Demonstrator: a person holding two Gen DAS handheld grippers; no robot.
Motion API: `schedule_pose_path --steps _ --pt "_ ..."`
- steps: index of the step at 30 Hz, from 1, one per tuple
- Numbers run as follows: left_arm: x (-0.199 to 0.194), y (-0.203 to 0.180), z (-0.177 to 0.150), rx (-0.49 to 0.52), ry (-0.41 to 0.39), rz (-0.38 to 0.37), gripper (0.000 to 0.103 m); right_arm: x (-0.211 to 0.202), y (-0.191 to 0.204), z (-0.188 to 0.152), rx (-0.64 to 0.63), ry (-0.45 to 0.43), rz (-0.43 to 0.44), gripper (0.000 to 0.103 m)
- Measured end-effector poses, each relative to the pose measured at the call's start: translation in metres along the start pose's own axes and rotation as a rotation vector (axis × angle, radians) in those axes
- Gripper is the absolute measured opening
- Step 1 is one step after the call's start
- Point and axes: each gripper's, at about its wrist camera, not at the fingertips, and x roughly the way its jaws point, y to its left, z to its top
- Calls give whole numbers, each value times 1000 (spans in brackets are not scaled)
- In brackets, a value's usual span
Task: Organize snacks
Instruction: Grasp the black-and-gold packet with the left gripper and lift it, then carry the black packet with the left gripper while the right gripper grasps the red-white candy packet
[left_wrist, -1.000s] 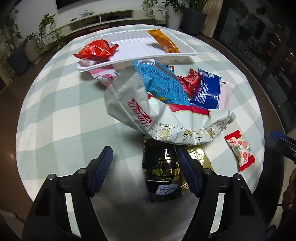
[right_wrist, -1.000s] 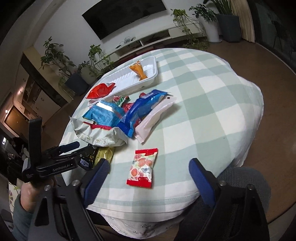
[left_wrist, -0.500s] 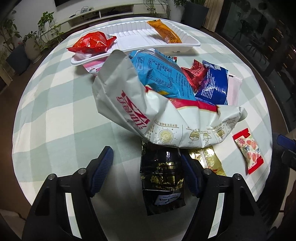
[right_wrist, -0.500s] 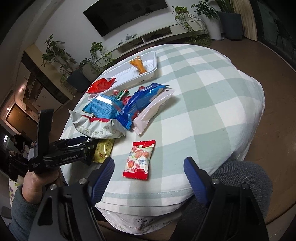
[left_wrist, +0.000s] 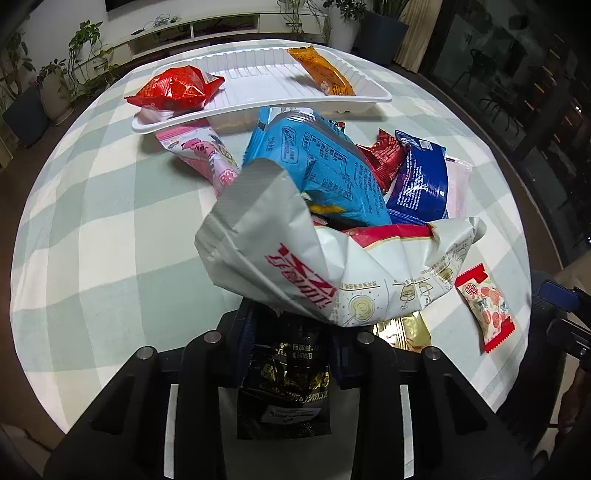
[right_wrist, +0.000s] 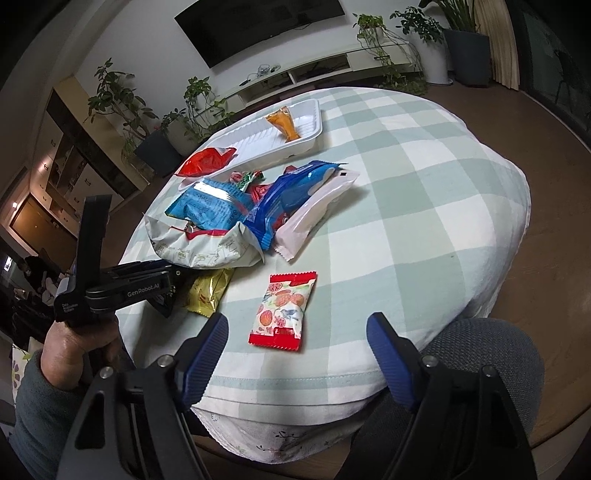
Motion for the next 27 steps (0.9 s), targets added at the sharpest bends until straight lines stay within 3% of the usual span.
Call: schedule_pose_path --steps 17,27 --pt "-32 39 -44 -110 -42 -90 27 16 12 -6 -27 37 -48 80" --pt "-57 63 -82 -172 -80 -97 27 30 22 -6 -70 60 -105 80"
